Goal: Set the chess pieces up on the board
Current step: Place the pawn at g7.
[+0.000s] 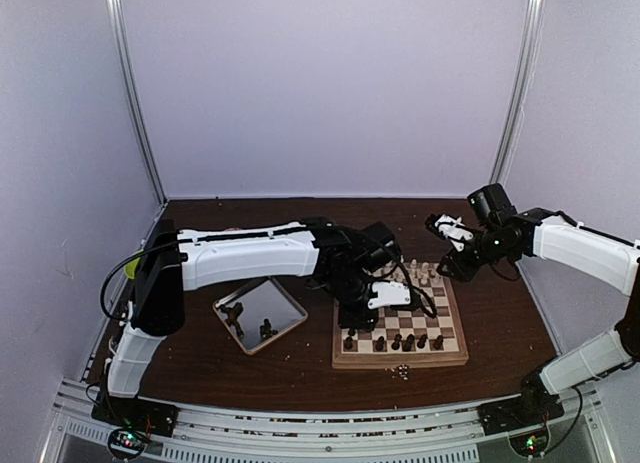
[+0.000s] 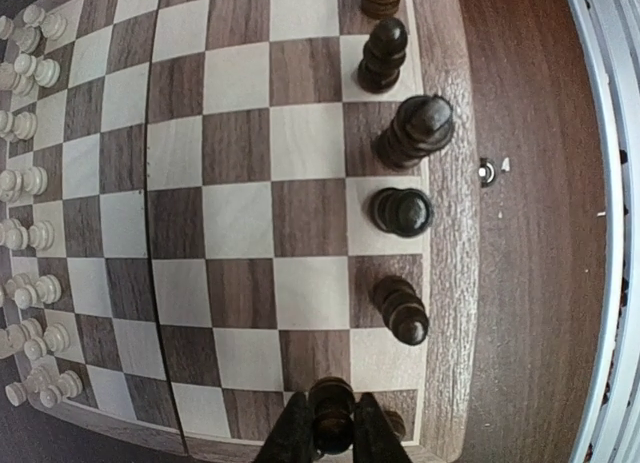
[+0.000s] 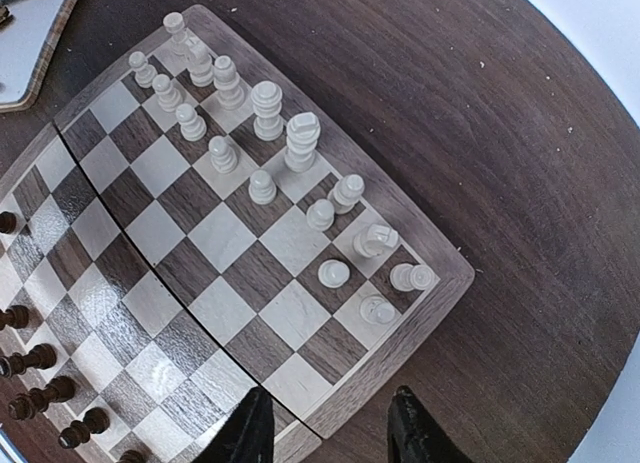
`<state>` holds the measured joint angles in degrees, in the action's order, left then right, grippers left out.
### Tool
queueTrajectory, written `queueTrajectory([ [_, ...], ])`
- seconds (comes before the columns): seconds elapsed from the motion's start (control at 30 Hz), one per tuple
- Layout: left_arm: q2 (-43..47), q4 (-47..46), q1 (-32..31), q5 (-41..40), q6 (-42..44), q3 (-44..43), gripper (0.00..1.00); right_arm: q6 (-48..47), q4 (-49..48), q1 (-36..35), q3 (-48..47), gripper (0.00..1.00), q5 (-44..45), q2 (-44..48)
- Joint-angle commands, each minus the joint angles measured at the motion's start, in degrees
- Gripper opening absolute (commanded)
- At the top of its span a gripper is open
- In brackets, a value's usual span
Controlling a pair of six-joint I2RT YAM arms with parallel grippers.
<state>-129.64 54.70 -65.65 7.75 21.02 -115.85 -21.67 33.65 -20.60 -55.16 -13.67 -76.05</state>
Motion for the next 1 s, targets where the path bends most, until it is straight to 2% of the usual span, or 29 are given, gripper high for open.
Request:
queueTrajectory([
  [0.0,-1.68,1.46,-0.01,-2.64,1.27,-2.62,0.18,0.07,-0.17,0.21,0.21,0.40,-0.55,1.61],
  [0.17,-2.86,1.64,-0.01,-4.49,1.31,-2.36,0.18,-0.37,0.12,0.22,0.18,0.40,-1.01,1.29],
  [0.97,-5.00,1.62,-0.01,-2.54,1.20,-3.37,0.20,-0.90,0.87,0.23,-0.12,0.40,-2.22,-0.05],
])
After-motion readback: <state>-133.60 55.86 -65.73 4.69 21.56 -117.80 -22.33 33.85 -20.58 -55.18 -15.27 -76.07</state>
